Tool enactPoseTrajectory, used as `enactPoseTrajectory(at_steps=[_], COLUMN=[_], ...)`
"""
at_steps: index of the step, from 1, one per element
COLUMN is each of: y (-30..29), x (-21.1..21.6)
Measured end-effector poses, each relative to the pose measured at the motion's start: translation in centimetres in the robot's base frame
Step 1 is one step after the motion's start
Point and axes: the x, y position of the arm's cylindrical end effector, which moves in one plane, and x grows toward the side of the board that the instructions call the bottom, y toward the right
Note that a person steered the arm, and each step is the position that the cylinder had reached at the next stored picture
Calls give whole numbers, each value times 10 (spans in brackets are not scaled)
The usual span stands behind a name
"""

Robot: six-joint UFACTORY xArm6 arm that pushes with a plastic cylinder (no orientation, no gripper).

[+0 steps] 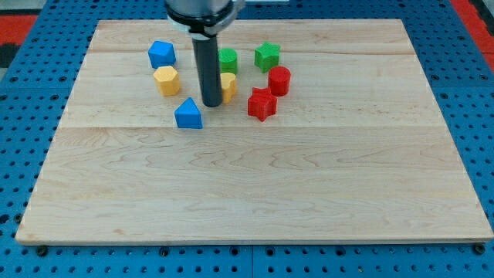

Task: Slide the triangle to the bottom left of the heart

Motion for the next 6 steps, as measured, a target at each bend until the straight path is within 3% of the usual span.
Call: enactPoseTrajectory(at_steps=[2,4,6], y=[-9,-38,-140], x=[47,52,-20])
